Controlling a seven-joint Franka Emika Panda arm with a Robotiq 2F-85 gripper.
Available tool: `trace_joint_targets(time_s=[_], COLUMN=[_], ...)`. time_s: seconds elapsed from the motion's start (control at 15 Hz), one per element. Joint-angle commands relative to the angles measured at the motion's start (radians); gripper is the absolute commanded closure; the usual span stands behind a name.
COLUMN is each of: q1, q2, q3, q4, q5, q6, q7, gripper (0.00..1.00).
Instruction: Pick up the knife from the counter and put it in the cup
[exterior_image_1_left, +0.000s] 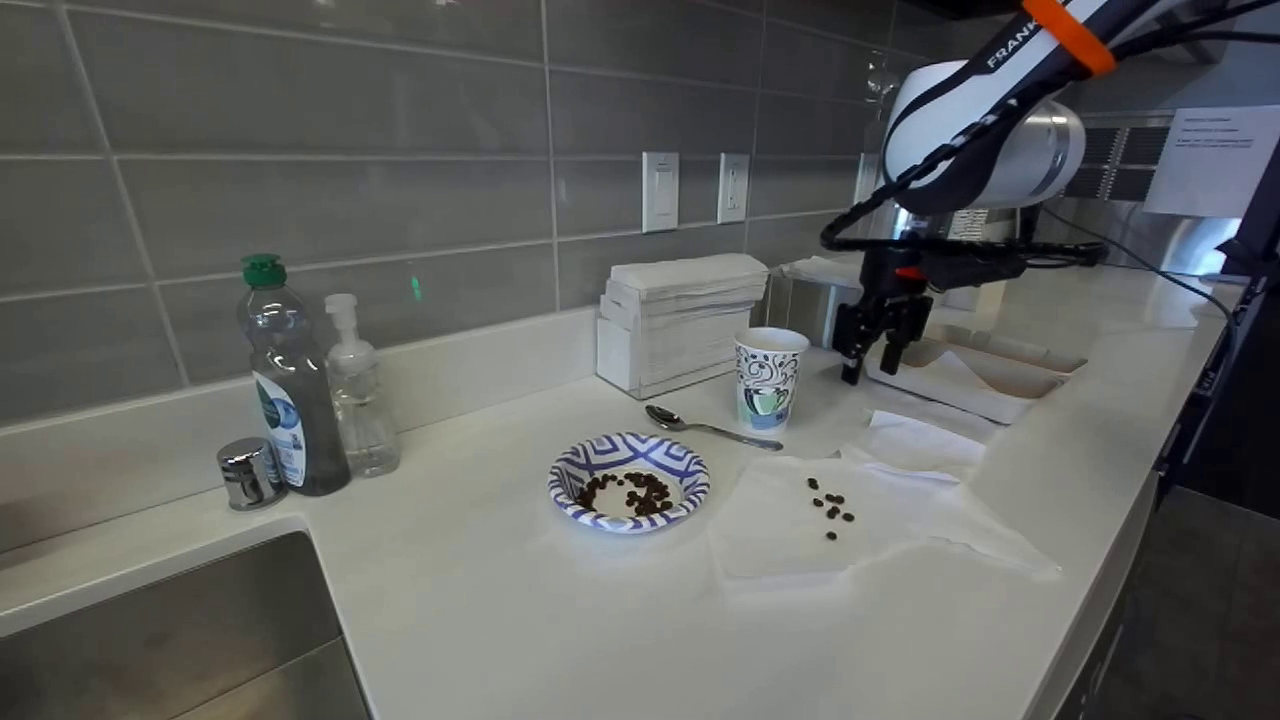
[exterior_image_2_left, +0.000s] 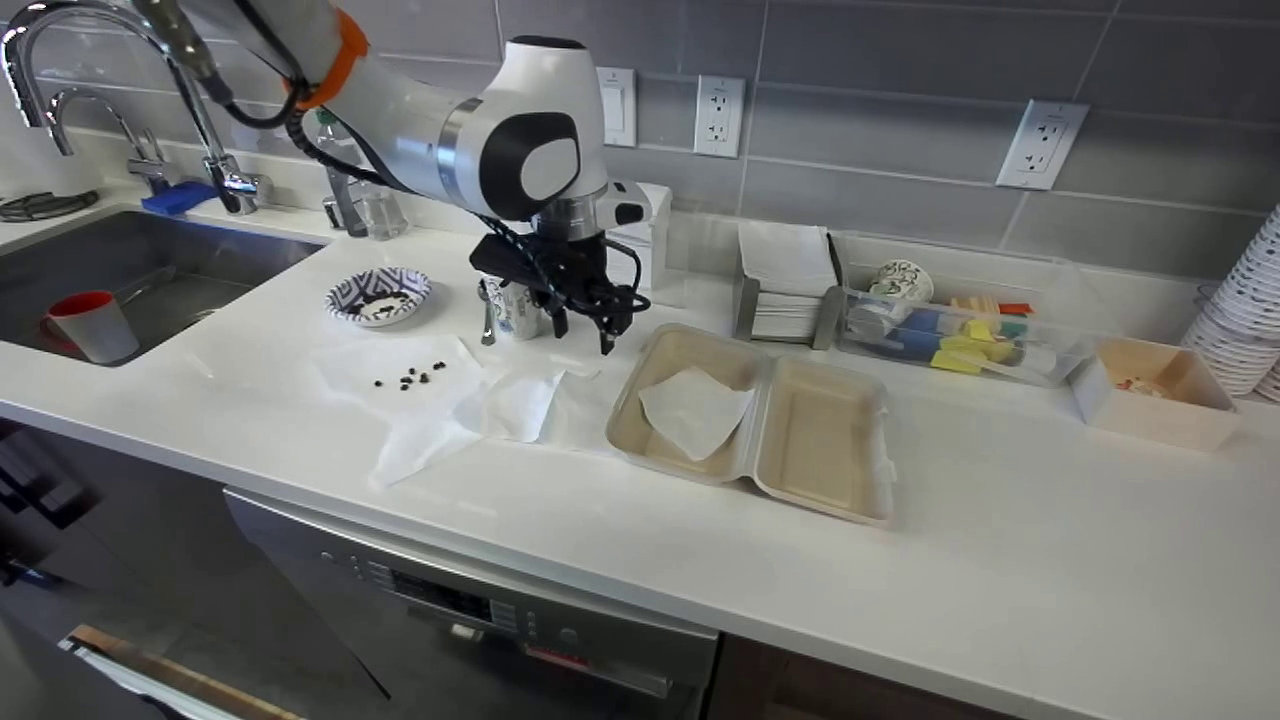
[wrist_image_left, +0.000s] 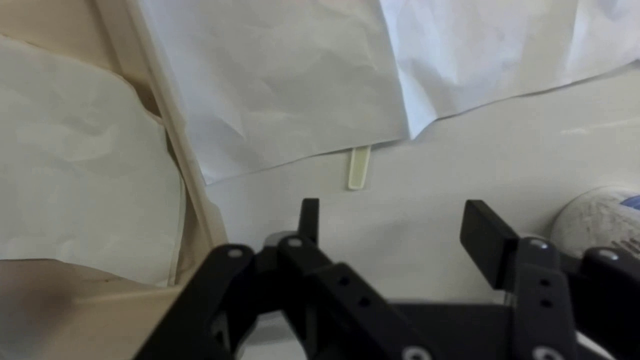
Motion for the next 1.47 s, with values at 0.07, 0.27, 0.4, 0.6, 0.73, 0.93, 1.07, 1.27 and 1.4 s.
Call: trace_joint_targets(time_s=[0.07,0.27,0.4,0.6,0.73,0.93,1.07,1.27,1.4], q1=[-0.016,-0.021,-0.022,-0.022,-0.022,-0.021,-0.021,-0.021,-0.021], q2=[0.068,0.089,0.101,0.115,0.121,0.128,0.133,0.138,0.142], q3=[-0.001,-0.001,0.001,0.003,0.003,0.004,0.002,0.001,0.002], q4=[0.040,0.047,0.050,0.055,0.057,0.058,0.059,0.056,0.056], q5=[0.024,0.018,0.018,0.020,0.019,0.018,0.016,0.010,0.009], q6=[0.009,0.007,0.005,0.010,0.011,0.010,0.010,0.026,0.031], q7=[-0.010,-0.004,0.001,0.000,0.003,0.004,0.007,0.007,0.005], gripper=[0.34,0.35,0.39,0.44,0.48,0.49,0.55,0.58,0.59])
